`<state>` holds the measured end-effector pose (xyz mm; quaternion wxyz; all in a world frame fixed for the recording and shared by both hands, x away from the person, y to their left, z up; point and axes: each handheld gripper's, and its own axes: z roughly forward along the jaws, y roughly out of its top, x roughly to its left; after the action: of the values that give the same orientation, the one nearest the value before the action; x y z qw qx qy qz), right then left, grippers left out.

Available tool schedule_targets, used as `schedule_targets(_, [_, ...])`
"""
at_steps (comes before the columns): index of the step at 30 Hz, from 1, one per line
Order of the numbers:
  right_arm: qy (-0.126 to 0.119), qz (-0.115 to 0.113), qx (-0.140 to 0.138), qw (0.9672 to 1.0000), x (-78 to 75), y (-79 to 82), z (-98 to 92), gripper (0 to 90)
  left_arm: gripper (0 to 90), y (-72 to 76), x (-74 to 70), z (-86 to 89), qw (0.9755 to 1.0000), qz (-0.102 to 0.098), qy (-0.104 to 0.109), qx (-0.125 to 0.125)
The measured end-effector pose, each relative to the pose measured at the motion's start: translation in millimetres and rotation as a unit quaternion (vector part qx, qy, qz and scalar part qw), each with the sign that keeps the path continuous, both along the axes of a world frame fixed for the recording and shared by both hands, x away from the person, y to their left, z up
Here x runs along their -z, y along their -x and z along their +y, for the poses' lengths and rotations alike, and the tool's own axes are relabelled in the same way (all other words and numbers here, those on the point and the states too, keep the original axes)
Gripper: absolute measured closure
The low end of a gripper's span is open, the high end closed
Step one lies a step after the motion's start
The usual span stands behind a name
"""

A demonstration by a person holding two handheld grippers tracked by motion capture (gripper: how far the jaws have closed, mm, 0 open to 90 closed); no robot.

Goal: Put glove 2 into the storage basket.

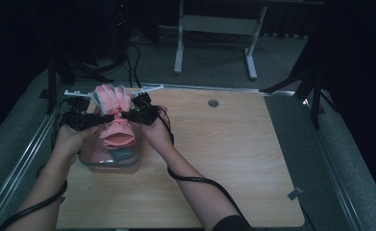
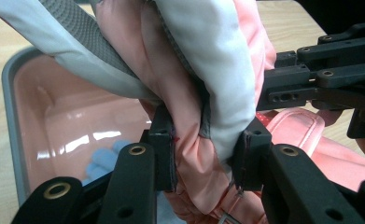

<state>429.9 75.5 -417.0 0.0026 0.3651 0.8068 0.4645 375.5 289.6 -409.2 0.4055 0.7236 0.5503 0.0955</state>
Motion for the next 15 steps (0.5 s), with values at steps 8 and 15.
schedule_targets(8, [0.017, 0.018, -0.004, 0.9997, 33.4, -10.4, 8.8, 77.0, 66.2, -6.0, 36.9, 7.0, 0.9996, 0.015, 0.022, -0.002])
schedule_targets(15, [0.044, 0.034, -0.011, 0.9984, 52.3, -8.4, 12.6, 76.7, 65.8, -5.4, 55.6, 6.7, 0.9987, 0.048, 0.019, 0.001])
